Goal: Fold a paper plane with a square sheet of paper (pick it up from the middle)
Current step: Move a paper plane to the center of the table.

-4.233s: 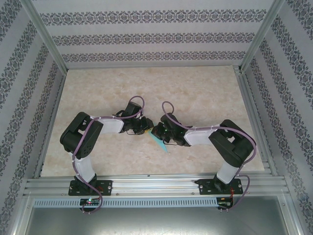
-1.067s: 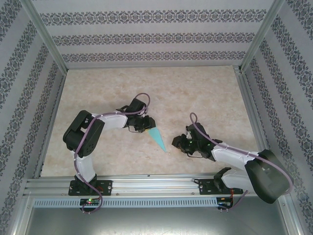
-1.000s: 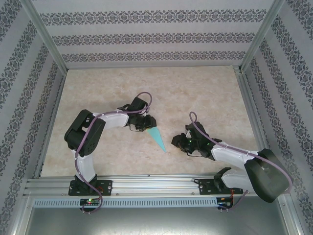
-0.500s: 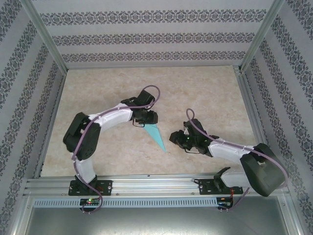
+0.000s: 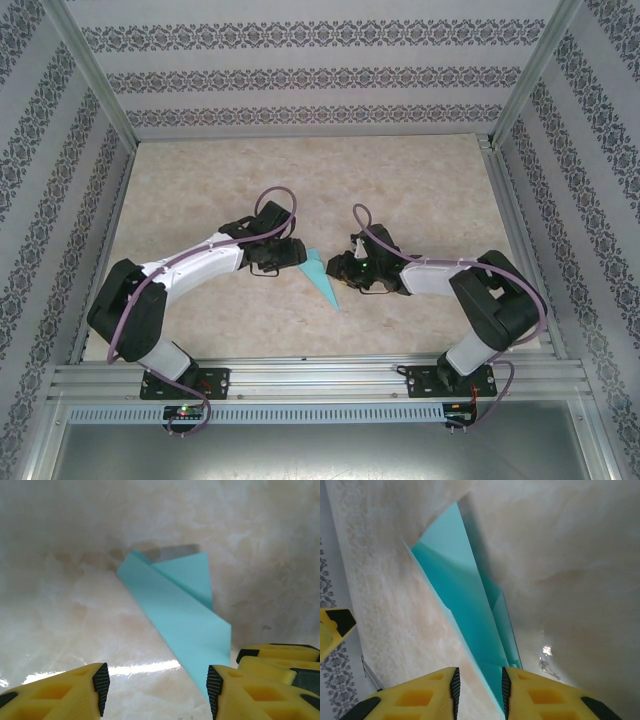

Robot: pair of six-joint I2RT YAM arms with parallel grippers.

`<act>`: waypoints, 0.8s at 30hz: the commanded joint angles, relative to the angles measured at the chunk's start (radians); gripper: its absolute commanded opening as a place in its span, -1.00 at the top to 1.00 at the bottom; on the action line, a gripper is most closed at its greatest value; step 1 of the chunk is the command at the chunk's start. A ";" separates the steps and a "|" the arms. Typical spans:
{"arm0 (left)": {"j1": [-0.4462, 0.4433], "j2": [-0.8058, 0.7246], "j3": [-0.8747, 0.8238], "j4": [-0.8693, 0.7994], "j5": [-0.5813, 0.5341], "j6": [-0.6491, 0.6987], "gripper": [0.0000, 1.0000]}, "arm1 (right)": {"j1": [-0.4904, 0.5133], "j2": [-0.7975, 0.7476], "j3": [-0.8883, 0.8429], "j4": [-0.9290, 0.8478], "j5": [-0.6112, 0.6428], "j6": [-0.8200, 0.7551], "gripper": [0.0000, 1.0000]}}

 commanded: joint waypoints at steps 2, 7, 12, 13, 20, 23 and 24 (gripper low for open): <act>-0.006 0.033 -0.024 0.098 0.065 -0.103 -0.16 | 0.028 0.034 0.017 0.045 -0.050 -0.011 0.38; -0.006 0.081 0.016 0.090 0.074 -0.104 -0.16 | 0.056 0.025 -0.008 0.068 -0.033 0.013 0.39; -0.005 0.116 0.048 0.062 0.074 -0.111 -0.18 | 0.110 0.017 -0.069 0.174 0.032 0.129 0.39; -0.005 0.120 0.048 0.063 0.073 -0.113 -0.19 | 0.122 0.018 -0.084 0.201 0.054 0.155 0.39; -0.003 0.152 0.051 0.088 0.094 -0.122 -0.32 | 0.192 0.008 -0.118 0.240 0.161 0.211 0.37; -0.002 0.150 0.056 0.100 0.112 -0.124 -0.37 | 0.196 -0.007 -0.119 0.239 0.154 0.204 0.35; -0.003 0.146 0.056 0.101 0.113 -0.124 -0.40 | 0.198 -0.011 -0.117 0.235 0.148 0.199 0.34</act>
